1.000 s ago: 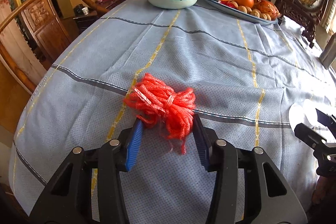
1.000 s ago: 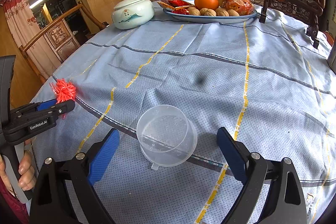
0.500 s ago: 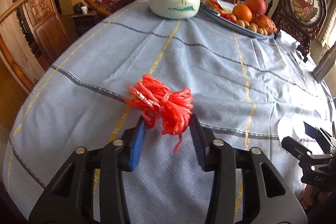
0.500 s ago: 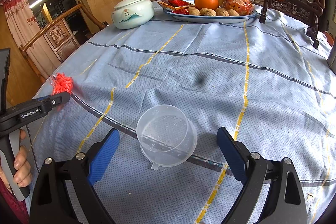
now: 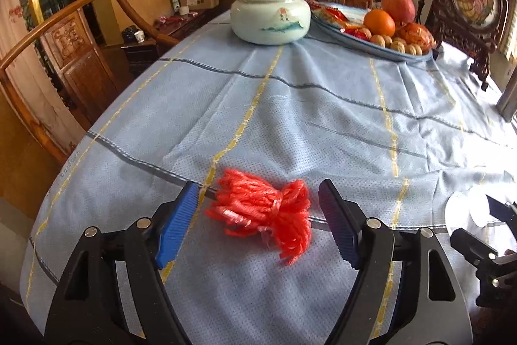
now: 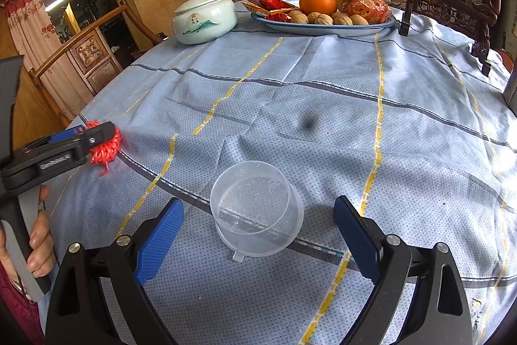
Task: Collect trash
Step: 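Grasp the red string with the left tool while the right tool grasps the clear bowl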
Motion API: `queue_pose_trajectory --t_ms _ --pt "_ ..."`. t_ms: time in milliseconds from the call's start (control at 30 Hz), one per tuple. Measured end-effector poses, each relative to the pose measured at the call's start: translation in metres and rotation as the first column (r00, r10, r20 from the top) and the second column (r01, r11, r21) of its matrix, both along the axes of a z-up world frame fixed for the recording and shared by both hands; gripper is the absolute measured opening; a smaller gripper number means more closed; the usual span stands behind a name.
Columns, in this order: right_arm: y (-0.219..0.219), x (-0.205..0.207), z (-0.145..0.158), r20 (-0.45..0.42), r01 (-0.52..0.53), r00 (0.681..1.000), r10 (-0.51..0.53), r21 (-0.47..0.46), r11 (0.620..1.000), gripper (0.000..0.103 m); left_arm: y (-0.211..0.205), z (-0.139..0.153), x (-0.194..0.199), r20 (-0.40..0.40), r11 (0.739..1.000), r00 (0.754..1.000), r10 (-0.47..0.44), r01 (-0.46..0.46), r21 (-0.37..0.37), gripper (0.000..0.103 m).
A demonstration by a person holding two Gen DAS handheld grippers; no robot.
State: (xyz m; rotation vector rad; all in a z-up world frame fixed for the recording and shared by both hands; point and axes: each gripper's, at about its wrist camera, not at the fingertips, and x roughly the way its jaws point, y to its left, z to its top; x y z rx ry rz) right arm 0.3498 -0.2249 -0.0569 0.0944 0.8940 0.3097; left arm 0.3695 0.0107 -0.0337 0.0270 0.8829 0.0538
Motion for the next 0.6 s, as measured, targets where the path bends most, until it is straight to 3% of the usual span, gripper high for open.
queue_pose_trajectory --t_ms 33,67,167,367,500,600 --pt "0.000 0.000 0.000 0.000 0.000 1.000 0.000 0.000 1.000 0.092 0.001 -0.003 0.003 -0.017 1.000 1.000 -0.003 0.003 -0.009 0.069" --pt "0.000 0.000 0.000 0.000 0.000 1.000 0.000 0.001 1.000 0.092 0.003 -0.006 0.005 -0.036 1.000 0.999 -0.004 0.003 -0.023 0.058" --pt "0.000 0.000 0.000 0.000 0.000 1.000 0.000 0.000 1.000 0.092 0.009 -0.007 0.005 -0.048 0.997 0.999 -0.007 0.003 -0.075 0.051" --pt "0.000 -0.004 0.005 0.026 -0.014 1.000 0.013 0.052 0.999 0.088 0.013 0.010 -0.014 0.035 0.990 0.999 -0.038 0.043 -0.138 0.051" --pt "0.009 -0.003 0.006 0.040 -0.042 0.998 0.042 0.018 0.999 0.086 0.006 0.019 -0.022 0.080 0.991 0.995 -0.058 0.067 -0.120 0.051" --pt "0.010 0.002 0.005 0.026 -0.036 0.999 0.035 0.019 0.999 0.086 0.001 0.016 -0.020 0.062 0.991 0.995 -0.074 0.081 -0.105 0.053"
